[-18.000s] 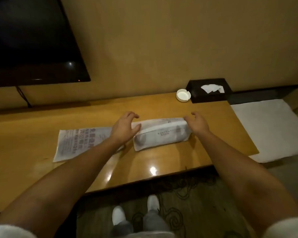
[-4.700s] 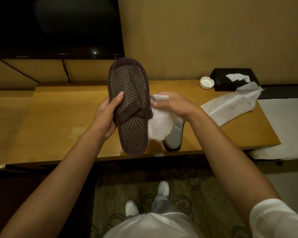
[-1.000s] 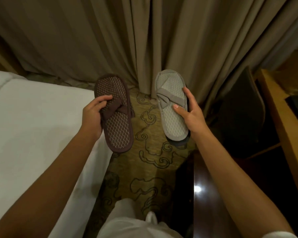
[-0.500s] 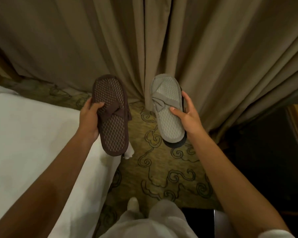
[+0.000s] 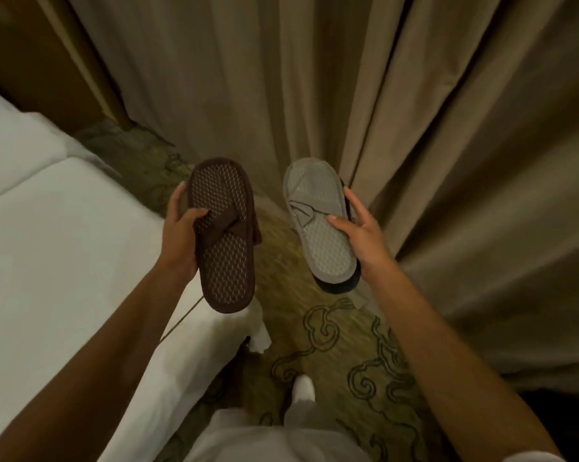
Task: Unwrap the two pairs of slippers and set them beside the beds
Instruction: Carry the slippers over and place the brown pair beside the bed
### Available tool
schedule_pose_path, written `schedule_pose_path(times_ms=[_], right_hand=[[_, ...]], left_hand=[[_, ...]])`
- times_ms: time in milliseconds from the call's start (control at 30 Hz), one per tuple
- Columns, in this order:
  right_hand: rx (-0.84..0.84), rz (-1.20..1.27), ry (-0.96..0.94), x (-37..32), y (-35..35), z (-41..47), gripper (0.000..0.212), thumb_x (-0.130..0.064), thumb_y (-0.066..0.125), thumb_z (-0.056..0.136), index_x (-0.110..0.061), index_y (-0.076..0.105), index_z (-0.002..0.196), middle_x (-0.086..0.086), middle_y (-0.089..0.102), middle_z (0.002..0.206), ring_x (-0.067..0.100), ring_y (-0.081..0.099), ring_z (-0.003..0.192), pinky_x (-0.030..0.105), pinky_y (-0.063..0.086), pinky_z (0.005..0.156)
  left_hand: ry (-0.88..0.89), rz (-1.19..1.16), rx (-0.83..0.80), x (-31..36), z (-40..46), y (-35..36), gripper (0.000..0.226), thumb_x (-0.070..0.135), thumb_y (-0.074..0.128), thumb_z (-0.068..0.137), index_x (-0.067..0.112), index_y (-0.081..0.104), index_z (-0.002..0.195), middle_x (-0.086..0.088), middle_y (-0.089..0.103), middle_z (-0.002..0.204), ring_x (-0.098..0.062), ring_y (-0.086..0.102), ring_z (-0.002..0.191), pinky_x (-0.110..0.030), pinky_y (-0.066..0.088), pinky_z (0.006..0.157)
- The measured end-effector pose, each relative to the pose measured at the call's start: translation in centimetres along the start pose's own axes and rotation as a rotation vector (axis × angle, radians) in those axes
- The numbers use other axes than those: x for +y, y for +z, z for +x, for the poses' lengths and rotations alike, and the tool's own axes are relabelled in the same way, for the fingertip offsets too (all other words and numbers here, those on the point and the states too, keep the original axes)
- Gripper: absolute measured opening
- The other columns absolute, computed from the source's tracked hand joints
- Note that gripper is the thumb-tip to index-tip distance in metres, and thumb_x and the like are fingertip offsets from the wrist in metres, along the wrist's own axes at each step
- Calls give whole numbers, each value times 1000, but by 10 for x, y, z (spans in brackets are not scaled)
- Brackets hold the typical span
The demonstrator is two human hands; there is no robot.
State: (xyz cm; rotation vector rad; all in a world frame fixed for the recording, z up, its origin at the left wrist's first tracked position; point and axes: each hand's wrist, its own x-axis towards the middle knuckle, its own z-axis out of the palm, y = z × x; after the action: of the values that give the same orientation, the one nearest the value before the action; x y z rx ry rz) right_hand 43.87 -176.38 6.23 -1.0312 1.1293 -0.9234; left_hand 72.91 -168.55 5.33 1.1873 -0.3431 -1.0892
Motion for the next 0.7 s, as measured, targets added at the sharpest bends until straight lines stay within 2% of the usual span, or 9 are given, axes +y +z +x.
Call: schedule_pose_path(times_ms=[200, 300, 433, 500, 600, 700], right_hand=[[-226, -62, 51, -27, 37, 112, 68, -10, 71, 95, -32, 46, 153, 2, 57, 147, 22, 62, 127, 34, 59, 94], [-293, -79, 67, -25, 68, 163, 64, -11, 73, 94, -33, 51, 150, 4, 61, 144, 24, 64, 125, 37, 60, 94], [-316, -104, 104, -15, 106, 208, 58, -14, 74, 93, -36, 58, 144, 3, 62, 142, 23, 65, 122, 41, 59, 95], [-301, -102, 130, -8, 120, 228, 59, -14, 72, 94, -35, 55, 146, 1, 61, 142, 24, 64, 122, 44, 59, 97], [-261, -25, 210, 2, 147, 260, 70, -14, 70, 96, -27, 38, 157, -4, 58, 135, 24, 62, 123, 45, 57, 99], [-237, -40, 321, 24, 171, 289, 58, -15, 74, 93, -17, 54, 147, 5, 67, 133, 25, 68, 115, 38, 60, 90]], left_hand=[[119, 59, 149, 18, 40, 4, 63, 8, 53, 93, 52, 51, 138, 7, 57, 139, -25, 65, 117, -44, 61, 87], [180, 91, 254, 30, 61, -11, 58, 9, 52, 92, 52, 57, 131, 6, 55, 139, -27, 63, 118, -46, 60, 89], [179, 74, 336, 45, 92, -32, 47, 7, 52, 90, 39, 66, 121, 2, 59, 133, -28, 65, 113, -33, 61, 72], [188, 68, 365, 50, 108, -41, 44, 7, 52, 90, 36, 67, 120, 0, 57, 136, -29, 64, 115, -31, 61, 70], [202, 67, 409, 61, 128, -48, 47, 9, 53, 89, 41, 66, 121, 2, 56, 135, -28, 64, 114, -30, 61, 69], [191, 70, 444, 63, 142, -57, 55, 12, 55, 89, 53, 60, 126, 3, 58, 134, -25, 68, 110, -32, 61, 71]])
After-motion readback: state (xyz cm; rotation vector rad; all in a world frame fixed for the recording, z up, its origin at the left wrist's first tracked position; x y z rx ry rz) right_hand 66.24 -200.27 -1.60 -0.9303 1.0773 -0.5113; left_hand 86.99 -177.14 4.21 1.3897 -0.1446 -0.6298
